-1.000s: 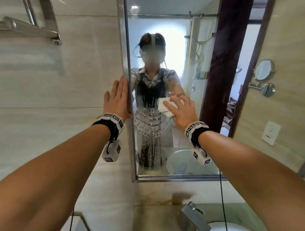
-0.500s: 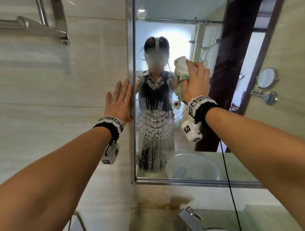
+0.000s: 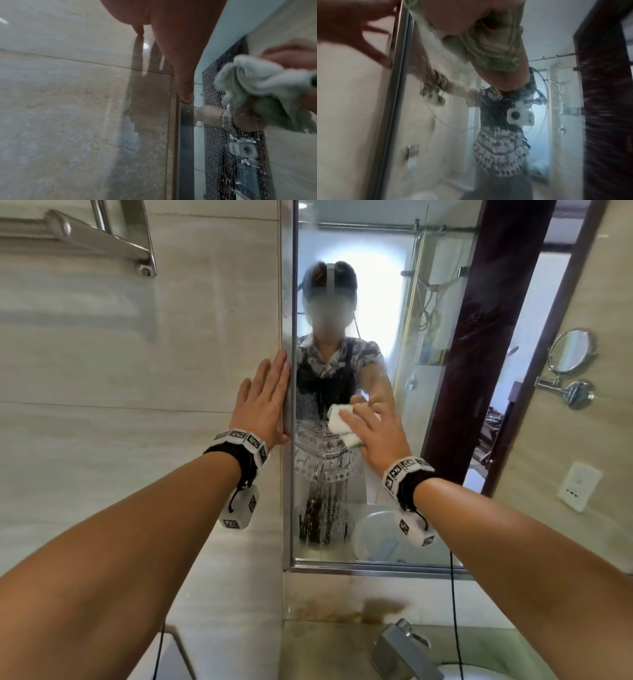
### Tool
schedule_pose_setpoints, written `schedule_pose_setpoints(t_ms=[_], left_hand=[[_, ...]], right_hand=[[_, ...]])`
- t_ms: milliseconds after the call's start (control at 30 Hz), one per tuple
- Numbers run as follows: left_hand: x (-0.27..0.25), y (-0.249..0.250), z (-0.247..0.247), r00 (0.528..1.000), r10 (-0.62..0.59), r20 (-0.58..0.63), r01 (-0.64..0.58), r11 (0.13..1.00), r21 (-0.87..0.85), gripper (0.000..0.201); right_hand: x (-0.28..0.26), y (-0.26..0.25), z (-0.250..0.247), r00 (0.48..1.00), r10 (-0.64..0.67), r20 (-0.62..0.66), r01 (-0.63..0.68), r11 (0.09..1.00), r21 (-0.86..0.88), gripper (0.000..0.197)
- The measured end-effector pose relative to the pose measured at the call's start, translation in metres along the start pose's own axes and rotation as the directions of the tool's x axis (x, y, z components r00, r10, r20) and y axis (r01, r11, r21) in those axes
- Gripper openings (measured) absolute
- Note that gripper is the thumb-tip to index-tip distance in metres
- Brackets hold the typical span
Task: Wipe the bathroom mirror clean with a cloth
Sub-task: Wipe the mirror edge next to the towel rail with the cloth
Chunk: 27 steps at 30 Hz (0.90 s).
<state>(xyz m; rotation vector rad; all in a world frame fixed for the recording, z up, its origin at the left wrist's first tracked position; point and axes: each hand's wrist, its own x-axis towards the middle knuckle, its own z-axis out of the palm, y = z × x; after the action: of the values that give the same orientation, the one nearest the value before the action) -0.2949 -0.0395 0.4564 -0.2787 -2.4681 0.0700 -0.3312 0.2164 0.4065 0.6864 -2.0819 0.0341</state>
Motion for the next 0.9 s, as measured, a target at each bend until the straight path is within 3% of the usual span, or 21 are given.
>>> schedule_pose_setpoints(t_ms=[100,200,367,500,633,733,900], left_hand=[[-0.005,0.003,0.0,1.0,-0.025,0.007,0.025,1.0,0.019,0.146],[-0.011,0.006,0.001,0.999,-0.029,0.024,0.029,0.999,0.024,0.146],[-0.012,0.006,0.004,0.998,-0.031,0.056,0.03,0.999,0.017,0.157],[-0.009,0.004,0.012,0.999,-0.033,0.04,0.032,0.999,0.038,0.159],[-0.006,-0.001,0.019,1.0,-0.001,0.018,0.0,1.0,0.031,0.158],[-0.003,-0.005,0.022,0.999,0.038,-0.001,-0.038,0.998,0.049,0.157],[0.0,-0.014,0.027,0.996,0.082,-0.024,-0.081,0.996,0.045,0.158]], right_hand=[[-0.02,0.006,0.002,0.983,-0.112,0.148,0.117,0.993,-0.026,0.065],[-0.019,0.003,-0.008,0.978,-0.083,0.193,0.082,0.997,0.016,0.053],[0.032,-0.007,-0.051,0.98,0.198,-0.017,-0.196,0.977,0.08,0.054],[0.096,-0.004,-0.076,0.96,0.224,-0.167,-0.222,0.974,0.032,0.06],[0.13,-0.012,-0.063,0.914,0.329,-0.239,-0.324,0.944,0.061,0.068],[0.127,-0.019,-0.046,0.915,0.294,-0.275,-0.298,0.954,0.026,0.072],[0.1,-0.031,-0.013,0.971,0.126,-0.203,-0.139,0.989,-0.052,0.07]])
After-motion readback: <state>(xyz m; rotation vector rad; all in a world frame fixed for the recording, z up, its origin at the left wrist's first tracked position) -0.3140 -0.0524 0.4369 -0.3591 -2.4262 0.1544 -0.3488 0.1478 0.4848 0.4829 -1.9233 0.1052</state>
